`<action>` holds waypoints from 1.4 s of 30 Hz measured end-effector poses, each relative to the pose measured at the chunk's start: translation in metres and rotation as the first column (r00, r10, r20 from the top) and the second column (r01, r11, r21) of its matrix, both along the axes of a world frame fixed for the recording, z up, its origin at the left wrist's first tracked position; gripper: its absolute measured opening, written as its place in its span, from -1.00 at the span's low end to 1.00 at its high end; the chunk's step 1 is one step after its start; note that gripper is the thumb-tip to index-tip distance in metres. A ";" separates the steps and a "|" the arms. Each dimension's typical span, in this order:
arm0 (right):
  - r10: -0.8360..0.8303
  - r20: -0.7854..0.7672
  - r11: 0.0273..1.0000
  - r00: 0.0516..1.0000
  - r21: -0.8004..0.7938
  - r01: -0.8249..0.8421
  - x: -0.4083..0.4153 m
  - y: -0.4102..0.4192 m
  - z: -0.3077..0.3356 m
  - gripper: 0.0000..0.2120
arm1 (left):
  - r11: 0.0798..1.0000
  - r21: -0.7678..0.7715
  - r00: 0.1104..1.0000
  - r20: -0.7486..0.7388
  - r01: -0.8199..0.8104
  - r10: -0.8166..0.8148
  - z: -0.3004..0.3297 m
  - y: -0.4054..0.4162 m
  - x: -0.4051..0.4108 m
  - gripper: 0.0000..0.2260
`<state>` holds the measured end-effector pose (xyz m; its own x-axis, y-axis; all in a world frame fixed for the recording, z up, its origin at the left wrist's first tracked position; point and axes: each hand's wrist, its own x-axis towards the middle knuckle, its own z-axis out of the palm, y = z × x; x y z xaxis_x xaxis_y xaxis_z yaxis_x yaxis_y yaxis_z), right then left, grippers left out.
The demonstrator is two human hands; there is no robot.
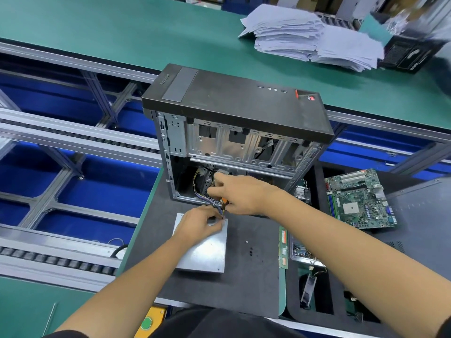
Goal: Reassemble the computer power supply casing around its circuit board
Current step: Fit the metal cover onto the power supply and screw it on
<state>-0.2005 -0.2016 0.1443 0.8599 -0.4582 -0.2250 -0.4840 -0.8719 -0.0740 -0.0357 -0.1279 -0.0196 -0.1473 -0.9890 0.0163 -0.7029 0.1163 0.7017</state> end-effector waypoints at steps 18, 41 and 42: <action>0.125 -0.038 0.991 0.991 -0.039 -0.127 0.009 0.014 0.007 -0.84 | 0.999 0.024 0.991 0.129 -0.024 0.021 0.001 0.000 -0.002 -0.85; 0.124 -0.009 0.992 0.992 0.026 -0.124 0.004 0.006 0.005 -0.72 | 0.999 0.006 0.996 0.083 -0.031 0.031 0.002 0.002 -0.005 -0.76; 0.140 -0.025 0.990 0.990 0.019 -0.139 0.005 0.005 0.007 -0.75 | 1.000 0.006 0.996 0.080 -0.030 0.029 0.001 0.002 -0.005 -0.76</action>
<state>-0.1953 -0.1962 0.1508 0.9089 -0.3302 -0.2546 -0.3598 -0.9297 -0.0785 -0.0410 -0.1258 -0.0186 -0.1187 -0.9929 -0.0018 -0.7599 0.0897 0.6438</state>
